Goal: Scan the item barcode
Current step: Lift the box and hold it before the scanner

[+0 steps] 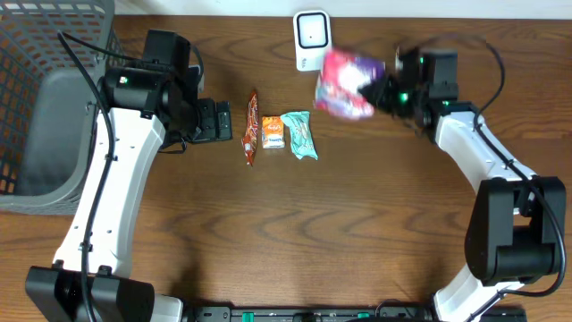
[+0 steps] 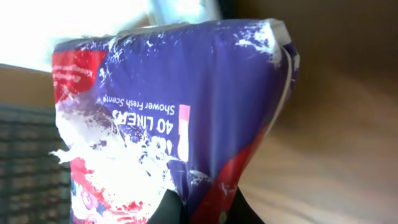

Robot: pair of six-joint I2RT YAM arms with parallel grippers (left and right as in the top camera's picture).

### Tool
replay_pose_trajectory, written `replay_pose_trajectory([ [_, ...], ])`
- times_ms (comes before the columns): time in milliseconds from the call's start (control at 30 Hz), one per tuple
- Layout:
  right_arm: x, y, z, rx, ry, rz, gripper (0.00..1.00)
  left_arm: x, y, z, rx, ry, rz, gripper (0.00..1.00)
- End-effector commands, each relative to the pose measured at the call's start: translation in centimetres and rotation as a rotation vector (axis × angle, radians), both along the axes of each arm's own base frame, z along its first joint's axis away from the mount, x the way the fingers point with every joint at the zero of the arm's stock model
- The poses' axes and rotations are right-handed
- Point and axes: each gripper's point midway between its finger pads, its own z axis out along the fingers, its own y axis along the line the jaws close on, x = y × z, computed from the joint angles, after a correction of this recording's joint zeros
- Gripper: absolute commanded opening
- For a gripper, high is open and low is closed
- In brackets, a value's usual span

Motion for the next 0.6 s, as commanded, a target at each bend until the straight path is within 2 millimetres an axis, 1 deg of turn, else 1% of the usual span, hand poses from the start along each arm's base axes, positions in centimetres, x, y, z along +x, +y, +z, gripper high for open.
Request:
replay_pose_trajectory([
  [0, 2.4, 2.5, 4.0, 0.096, -0.092, -0.064, 0.01, -0.1, 0.2, -0.2, 0.009, 0.008, 0.008, 0.98],
  [67, 3.3, 2.9, 4.8, 0.088, -0.139, -0.117, 0.01, -0.1, 0.2, -0.2, 0.009, 0.008, 0.008, 0.98],
  [167, 4.3, 3.3, 5.3, 0.069, -0.174, -0.214, 0.01, -0.1, 0.2, -0.2, 0.009, 0.008, 0.008, 0.98],
  [333, 5.8, 4.3, 5.5, 0.048, -0.257, -0.312, 0.01, -0.1, 0.2, -0.2, 0.009, 0.008, 0.008, 0.98],
  [433, 6.8, 4.6, 4.6, 0.108, -0.251, -0.353, 0.01, -0.1, 0.2, -0.2, 0.009, 0.008, 0.008, 0.98],
  [500, 7.5, 4.6, 3.4, 0.150, -0.229, -0.381, 0.01, -0.1, 0.2, -0.2, 0.009, 0.008, 0.008, 0.98],
  [567, 8.3, 4.7, 1.9, 0.182, -0.204, -0.398, 0.01, -0.1, 0.2, -0.2, 0.009, 0.008, 0.008, 0.98],
])
